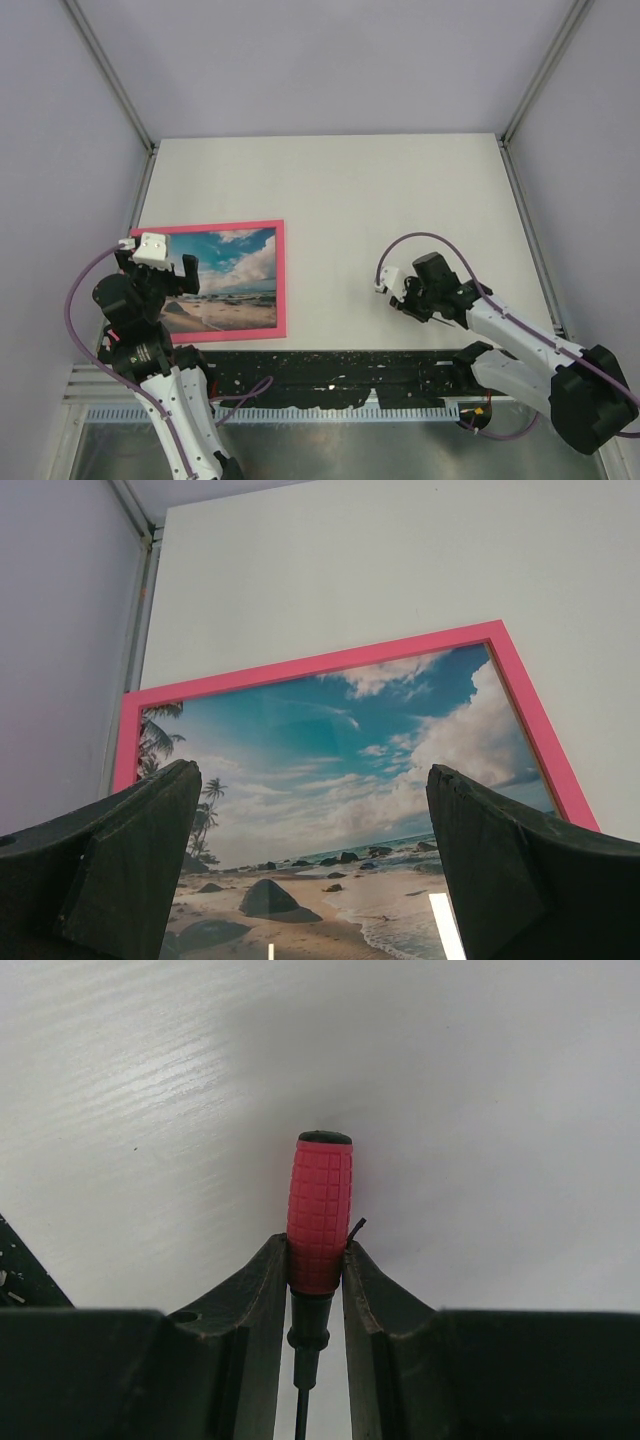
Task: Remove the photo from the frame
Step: Move the screwdriver to the center of the board, then move the photo frame to the center of the board.
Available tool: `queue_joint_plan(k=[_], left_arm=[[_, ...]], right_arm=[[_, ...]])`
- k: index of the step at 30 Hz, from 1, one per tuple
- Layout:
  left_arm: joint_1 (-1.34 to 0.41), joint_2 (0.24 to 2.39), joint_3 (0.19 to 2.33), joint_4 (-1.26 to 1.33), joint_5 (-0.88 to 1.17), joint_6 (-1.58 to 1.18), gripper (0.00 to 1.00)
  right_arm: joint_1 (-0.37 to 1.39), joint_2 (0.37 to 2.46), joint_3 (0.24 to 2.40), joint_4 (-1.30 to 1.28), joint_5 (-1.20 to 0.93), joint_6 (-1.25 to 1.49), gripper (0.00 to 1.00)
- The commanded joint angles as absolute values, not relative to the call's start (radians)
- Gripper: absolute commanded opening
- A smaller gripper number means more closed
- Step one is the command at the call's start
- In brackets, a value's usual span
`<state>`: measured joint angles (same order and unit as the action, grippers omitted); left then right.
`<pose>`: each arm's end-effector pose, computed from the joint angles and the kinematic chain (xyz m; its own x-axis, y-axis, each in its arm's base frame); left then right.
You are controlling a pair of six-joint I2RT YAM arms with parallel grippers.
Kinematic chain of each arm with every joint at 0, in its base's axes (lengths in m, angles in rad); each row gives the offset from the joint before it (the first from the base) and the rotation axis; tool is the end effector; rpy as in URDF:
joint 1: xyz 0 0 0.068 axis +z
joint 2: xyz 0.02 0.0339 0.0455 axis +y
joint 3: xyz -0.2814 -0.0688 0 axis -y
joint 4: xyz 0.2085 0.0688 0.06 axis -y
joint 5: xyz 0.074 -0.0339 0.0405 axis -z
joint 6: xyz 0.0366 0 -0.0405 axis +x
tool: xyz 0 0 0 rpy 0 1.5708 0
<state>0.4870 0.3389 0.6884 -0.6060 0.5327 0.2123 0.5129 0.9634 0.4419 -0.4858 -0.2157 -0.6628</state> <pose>0.0370 -0.0014 0.3080 -0.2126 0.0928 -0.9727 0.0775 0.9939 0.0779 0.1083 0.0700 0.1999 -0.2244 -0.8162 -0.5324 -0.9096 0.3714 -0.1860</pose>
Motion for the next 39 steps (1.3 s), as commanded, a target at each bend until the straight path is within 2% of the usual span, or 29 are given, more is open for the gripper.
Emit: queue_joint_plan(k=[1, 10, 16, 18, 19, 21, 23, 27, 30, 36, 39], left_arm=[[0.497, 0.341, 0.719, -0.6, 0.541, 0.204, 1.0], [0.497, 0.327, 0.719, -0.606, 0.552, 0.207, 1.0], [0.497, 0.319, 0.721, -0.611, 0.555, 0.212, 1.0], [0.497, 0.316, 0.721, -0.614, 0.554, 0.215, 1.0], [0.497, 0.314, 0.721, -0.612, 0.554, 0.215, 1.0], [0.497, 0.311, 0.721, -0.612, 0.557, 0.216, 1.0], [0.497, 0.31, 0.722, -0.615, 0.557, 0.216, 1.0], [0.497, 0.313, 0.723, -0.615, 0.557, 0.216, 1.0], [0.499, 0.316, 0.719, -0.607, 0.557, 0.212, 1.0], [0.497, 0.307, 0.707, -0.592, 0.537, 0.209, 1.0], [0.497, 0.304, 0.701, -0.589, 0.543, 0.209, 1.0]], right_arm=[[0.506, 0.983, 0.436, -0.391, -0.196, -0.689, 0.08], [0.506, 1.054, 0.416, -0.354, -0.186, -0.666, 0.08], [0.506, 1.086, 0.44, -0.371, -0.161, -0.658, 0.24], [0.505, 1.086, 0.465, -0.409, -0.167, -0.66, 0.4], [0.506, 1.091, 0.474, -0.419, -0.167, -0.663, 0.57], [0.508, 1.098, 0.511, -0.455, -0.167, -0.661, 0.71], [0.506, 1.106, 0.56, -0.498, -0.172, -0.652, 0.78], [0.506, 1.127, 0.748, -0.589, -0.213, -0.578, 0.85], [0.508, 1.202, 1.017, -0.63, -0.297, -0.421, 0.86], [0.549, 1.576, 1.446, -0.603, -0.385, -0.067, 0.86], [0.606, 1.759, 1.627, -0.632, -0.373, -0.015, 0.86]])
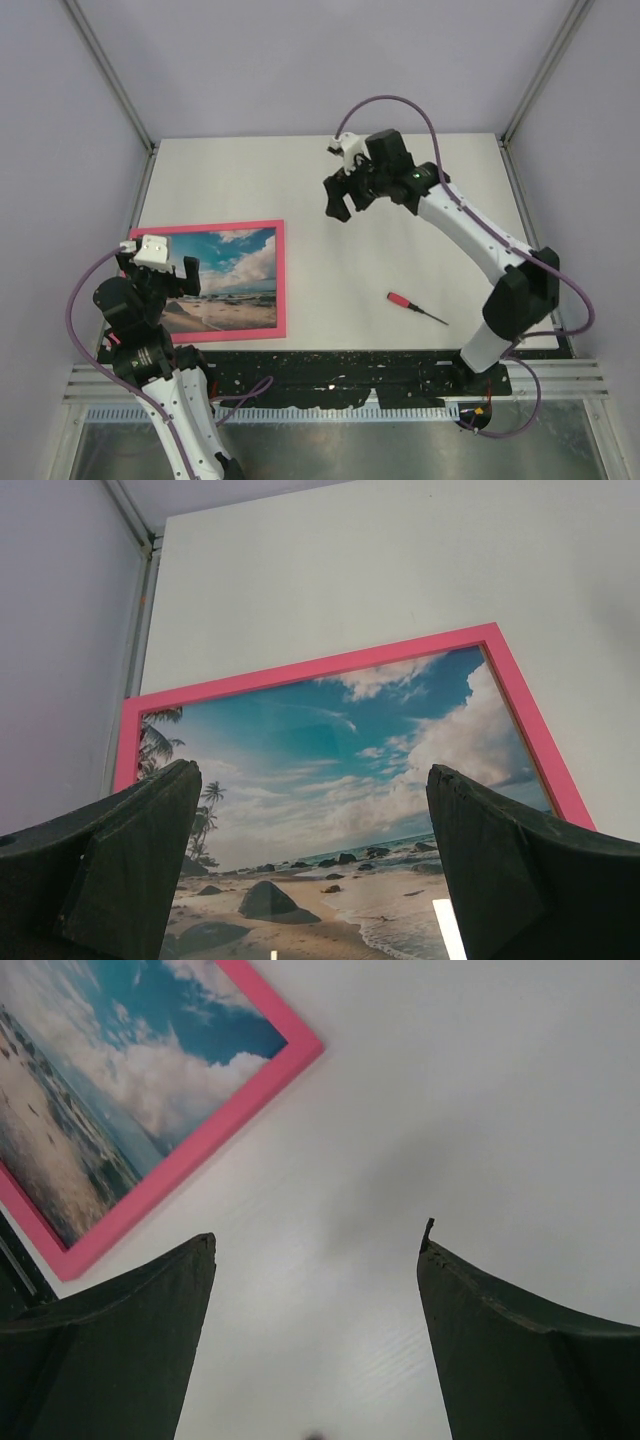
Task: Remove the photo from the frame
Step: Move the photo frame to the center of the board.
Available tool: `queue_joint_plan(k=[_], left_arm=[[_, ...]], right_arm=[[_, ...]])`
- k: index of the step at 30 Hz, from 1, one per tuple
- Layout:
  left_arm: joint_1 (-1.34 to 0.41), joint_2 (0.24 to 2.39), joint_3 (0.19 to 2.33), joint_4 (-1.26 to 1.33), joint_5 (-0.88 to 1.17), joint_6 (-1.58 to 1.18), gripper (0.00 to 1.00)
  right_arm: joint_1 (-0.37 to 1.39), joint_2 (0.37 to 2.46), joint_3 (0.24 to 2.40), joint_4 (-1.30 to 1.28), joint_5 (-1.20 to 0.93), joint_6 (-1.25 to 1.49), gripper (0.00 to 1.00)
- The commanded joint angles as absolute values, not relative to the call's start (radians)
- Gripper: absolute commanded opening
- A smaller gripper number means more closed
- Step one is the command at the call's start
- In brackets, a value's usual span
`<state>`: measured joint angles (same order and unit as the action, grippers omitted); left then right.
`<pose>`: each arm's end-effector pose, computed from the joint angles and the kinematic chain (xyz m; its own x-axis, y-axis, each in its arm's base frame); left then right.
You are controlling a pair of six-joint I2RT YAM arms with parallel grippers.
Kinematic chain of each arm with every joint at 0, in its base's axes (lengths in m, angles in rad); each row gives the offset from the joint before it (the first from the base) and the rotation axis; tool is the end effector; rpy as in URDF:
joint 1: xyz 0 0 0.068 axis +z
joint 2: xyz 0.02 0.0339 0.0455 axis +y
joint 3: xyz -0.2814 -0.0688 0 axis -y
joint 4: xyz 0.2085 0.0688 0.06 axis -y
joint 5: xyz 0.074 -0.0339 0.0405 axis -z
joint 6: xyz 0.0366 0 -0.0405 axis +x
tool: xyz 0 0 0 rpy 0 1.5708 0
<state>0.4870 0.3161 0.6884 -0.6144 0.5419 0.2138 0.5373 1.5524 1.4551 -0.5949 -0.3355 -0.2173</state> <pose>0.0329 -0.0039 0.3075 -0.1982 0.1007 -0.9750 0.0856 0.9927 0.0852 0.2616 0.1699 0.3650 -0.3843 -0.4659 -0.7970 -0.8028 0.5950 0.0392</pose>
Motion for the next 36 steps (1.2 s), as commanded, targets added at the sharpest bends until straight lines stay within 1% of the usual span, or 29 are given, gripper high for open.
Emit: queue_joint_plan(k=[1, 3, 7, 10, 15, 22, 26, 27, 32, 34, 36], left_arm=[[0.497, 0.304, 0.701, -0.589, 0.549, 0.21, 1.0], [0.499, 0.305, 0.703, -0.595, 0.56, 0.212, 1.0], [0.505, 0.316, 0.709, -0.604, 0.574, 0.218, 1.0], [0.511, 0.336, 0.715, -0.609, 0.577, 0.218, 1.0], [0.517, 0.377, 0.738, -0.629, 0.592, 0.218, 1.0], [0.517, 0.391, 0.744, -0.638, 0.597, 0.221, 1.0], [0.515, 0.397, 0.747, -0.641, 0.595, 0.221, 1.0], [0.515, 0.396, 0.746, -0.641, 0.598, 0.221, 1.0], [0.515, 0.39, 0.747, -0.641, 0.603, 0.222, 1.0], [0.515, 0.387, 0.747, -0.643, 0.594, 0.224, 1.0], [0.515, 0.385, 0.747, -0.644, 0.592, 0.224, 1.0]], right_arm=[[0.632, 1.84, 1.662, -0.632, -0.361, -0.002, 0.85], [0.658, 1.952, 1.756, -0.634, -0.336, 0.07, 0.85], [0.664, 2.153, 1.96, -0.676, -0.371, 0.221, 0.83], [0.673, 2.247, 2.071, -0.715, -0.348, 0.296, 0.83], [0.689, 2.313, 2.077, -0.703, -0.328, 0.363, 0.83], [0.699, 2.362, 2.085, -0.686, -0.37, 0.451, 0.78], [0.736, 2.382, 2.095, -0.683, -0.339, 0.44, 0.76], [0.745, 2.394, 2.105, -0.684, -0.336, 0.443, 0.74], [0.781, 2.411, 2.108, -0.696, -0.269, 0.446, 0.71], [0.792, 2.413, 2.106, -0.695, -0.247, 0.448, 0.67], [0.799, 2.419, 2.112, -0.701, -0.236, 0.457, 0.61]])
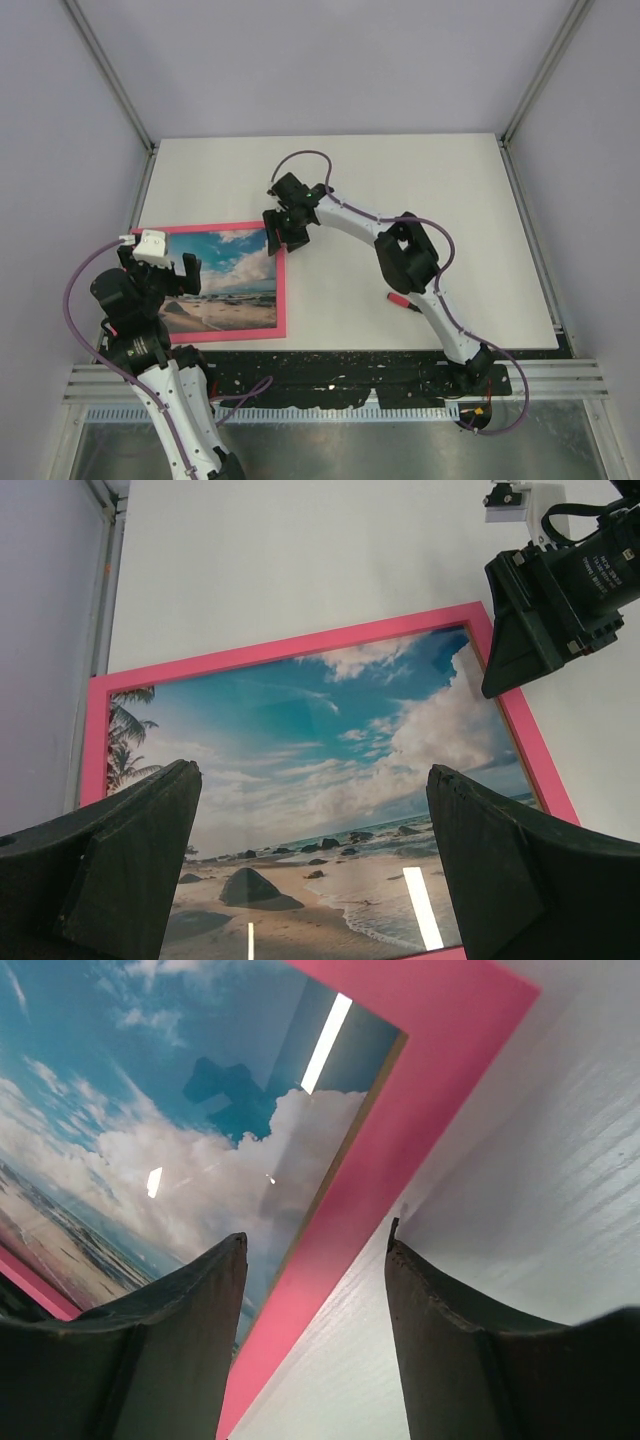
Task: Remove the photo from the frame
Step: Move the photo frame to the center of the board.
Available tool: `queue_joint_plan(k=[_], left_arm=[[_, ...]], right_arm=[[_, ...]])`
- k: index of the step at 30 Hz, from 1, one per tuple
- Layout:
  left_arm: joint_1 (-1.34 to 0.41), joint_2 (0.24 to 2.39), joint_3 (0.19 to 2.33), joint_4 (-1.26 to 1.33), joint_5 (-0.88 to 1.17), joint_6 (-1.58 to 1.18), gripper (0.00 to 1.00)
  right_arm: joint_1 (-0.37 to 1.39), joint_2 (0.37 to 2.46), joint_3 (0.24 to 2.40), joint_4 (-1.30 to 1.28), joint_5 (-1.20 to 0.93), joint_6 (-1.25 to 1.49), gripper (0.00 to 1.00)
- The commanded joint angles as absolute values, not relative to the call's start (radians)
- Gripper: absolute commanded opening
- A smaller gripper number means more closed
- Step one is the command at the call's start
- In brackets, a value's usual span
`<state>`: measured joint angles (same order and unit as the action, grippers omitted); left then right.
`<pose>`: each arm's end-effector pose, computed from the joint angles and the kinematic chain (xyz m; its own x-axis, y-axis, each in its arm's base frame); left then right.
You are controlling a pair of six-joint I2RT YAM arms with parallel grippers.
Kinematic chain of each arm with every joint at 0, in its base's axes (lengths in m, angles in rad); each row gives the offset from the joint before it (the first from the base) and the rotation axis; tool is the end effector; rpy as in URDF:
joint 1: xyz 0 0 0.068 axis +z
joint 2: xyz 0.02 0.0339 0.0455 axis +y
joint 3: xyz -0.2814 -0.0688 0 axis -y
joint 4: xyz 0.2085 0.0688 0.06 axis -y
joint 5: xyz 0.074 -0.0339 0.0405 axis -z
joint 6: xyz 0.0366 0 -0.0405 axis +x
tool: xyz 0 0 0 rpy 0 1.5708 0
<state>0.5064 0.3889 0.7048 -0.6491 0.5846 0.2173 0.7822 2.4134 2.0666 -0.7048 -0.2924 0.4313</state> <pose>0.0430 0.0007 0.3078 -0.2682 0.0569 -0.9617 0.1120 0.9933 0.0275 0.3477 0.3603 0.1917 -0.8841 -0.3141 -0.3461 -0.4478 0.7813 0.4348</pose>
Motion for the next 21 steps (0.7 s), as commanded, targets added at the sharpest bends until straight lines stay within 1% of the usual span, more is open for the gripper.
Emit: queue_joint_plan(k=[1, 3, 7, 9, 11, 12, 13, 14, 15, 17, 21], left_arm=[[0.515, 0.384, 0.746, -0.643, 0.594, 0.224, 1.0], [0.515, 0.382, 0.746, -0.641, 0.598, 0.224, 1.0], [0.517, 0.376, 0.747, -0.641, 0.597, 0.225, 1.0], [0.515, 0.373, 0.749, -0.647, 0.592, 0.227, 1.0], [0.515, 0.373, 0.749, -0.649, 0.595, 0.229, 1.0], [0.515, 0.371, 0.747, -0.647, 0.604, 0.229, 1.0], [0.515, 0.373, 0.746, -0.646, 0.61, 0.23, 1.0], [0.515, 0.373, 0.746, -0.646, 0.618, 0.23, 1.0], [0.514, 0.374, 0.746, -0.649, 0.627, 0.232, 1.0], [0.512, 0.376, 0.749, -0.657, 0.64, 0.239, 1.0], [0.502, 0.382, 0.753, -0.666, 0.64, 0.248, 1.0]], right_arm=[[0.802, 2.425, 2.114, -0.703, -0.236, 0.457, 0.56], [0.807, 2.43, 2.109, -0.706, -0.229, 0.465, 0.51], [0.816, 2.441, 2.08, -0.703, -0.203, 0.474, 0.44], [0.818, 2.447, 2.074, -0.704, -0.196, 0.48, 0.38], [0.819, 2.456, 2.074, -0.703, -0.192, 0.482, 0.28], [0.818, 2.463, 2.078, -0.707, -0.19, 0.479, 0.21], [0.818, 2.468, 2.08, -0.709, -0.184, 0.476, 0.16], [0.813, 2.471, 2.083, -0.713, -0.183, 0.471, 0.09], [0.808, 2.471, 2.085, -0.715, -0.184, 0.468, 0.08], [0.782, 2.465, 2.083, -0.716, -0.201, 0.46, 0.08], [0.68, 2.433, 2.075, -0.716, -0.252, 0.454, 0.08]])
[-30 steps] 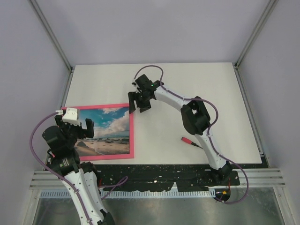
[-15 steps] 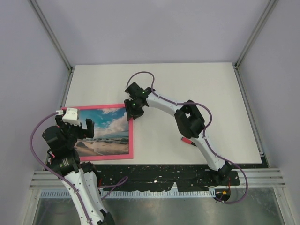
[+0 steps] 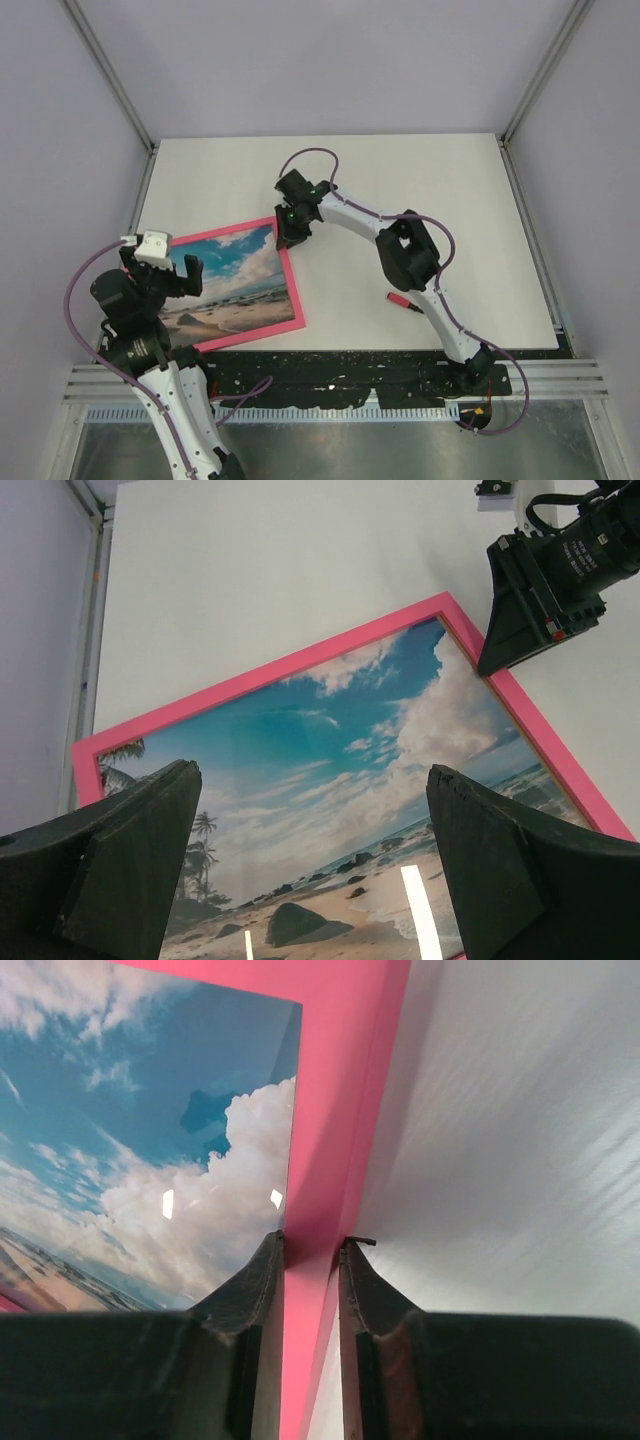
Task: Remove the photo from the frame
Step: Move the photo frame to the center of the board.
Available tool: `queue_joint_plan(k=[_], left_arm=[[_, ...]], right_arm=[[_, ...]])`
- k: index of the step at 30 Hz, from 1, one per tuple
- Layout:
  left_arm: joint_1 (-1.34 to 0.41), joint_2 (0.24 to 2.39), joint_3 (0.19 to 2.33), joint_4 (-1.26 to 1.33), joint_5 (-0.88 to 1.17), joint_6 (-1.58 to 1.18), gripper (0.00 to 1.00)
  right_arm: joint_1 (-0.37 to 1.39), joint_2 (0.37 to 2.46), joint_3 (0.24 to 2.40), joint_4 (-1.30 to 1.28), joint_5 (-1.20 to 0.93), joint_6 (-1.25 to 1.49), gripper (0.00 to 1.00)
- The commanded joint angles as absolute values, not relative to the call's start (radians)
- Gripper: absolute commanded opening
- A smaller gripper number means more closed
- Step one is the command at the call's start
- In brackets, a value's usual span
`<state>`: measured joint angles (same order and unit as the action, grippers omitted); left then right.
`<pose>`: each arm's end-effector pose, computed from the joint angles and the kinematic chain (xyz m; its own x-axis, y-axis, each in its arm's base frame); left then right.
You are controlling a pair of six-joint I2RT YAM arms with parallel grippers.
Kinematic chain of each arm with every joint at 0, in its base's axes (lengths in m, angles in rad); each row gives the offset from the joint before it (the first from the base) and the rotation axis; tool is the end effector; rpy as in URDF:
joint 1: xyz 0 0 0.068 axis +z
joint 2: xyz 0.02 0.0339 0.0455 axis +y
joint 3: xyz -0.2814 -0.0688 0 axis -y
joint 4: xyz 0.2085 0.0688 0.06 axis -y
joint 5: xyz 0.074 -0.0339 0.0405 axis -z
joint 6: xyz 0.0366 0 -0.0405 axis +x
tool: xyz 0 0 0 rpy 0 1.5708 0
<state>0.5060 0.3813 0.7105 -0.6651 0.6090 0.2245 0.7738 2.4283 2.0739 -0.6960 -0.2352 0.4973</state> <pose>0.0407 -0.0014 0.3081 -0.2644 0.0622 -0.9624 0.1372 0.9902 0.0264 0.3543 0.3581 0.1865 -0.9092 -0.2397 -0.3405 -0.3741 0.8294 0.4149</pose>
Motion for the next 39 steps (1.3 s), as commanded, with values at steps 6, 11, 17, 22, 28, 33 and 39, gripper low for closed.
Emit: queue_joint_plan(k=[6, 11, 17, 22, 28, 33, 39], left_arm=[[0.43, 0.435, 0.781, -0.664, 0.631, 0.253, 1.0], [0.125, 0.511, 0.811, -0.647, 0.384, 0.294, 1.0], [-0.247, 0.661, 0.787, -0.555, 0.102, 0.434, 1.0], [-0.48, 0.814, 0.788, -0.453, -0.092, 0.54, 1.0], [-0.595, 0.954, 0.798, -0.361, -0.092, 0.545, 1.0], [-0.601, 1.015, 0.781, -0.289, -0.051, 0.502, 1.0], [-0.62, 1.029, 0.738, -0.207, -0.067, 0.483, 1.0]], right_arm=[[0.49, 2.349, 1.981, -0.696, -0.255, 0.433, 0.08], [0.348, 2.307, 1.936, -0.695, -0.288, 0.391, 0.08], [0.247, 2.233, 1.809, -0.65, -0.336, 0.235, 0.08], [0.207, 2.195, 1.741, -0.652, -0.42, 0.193, 0.08], [0.201, 2.149, 1.697, -0.664, -0.356, 0.176, 0.37], [0.201, 2.102, 1.617, -0.652, -0.316, 0.212, 0.65], [0.229, 2.036, 1.5, -0.617, -0.295, 0.225, 0.66]])
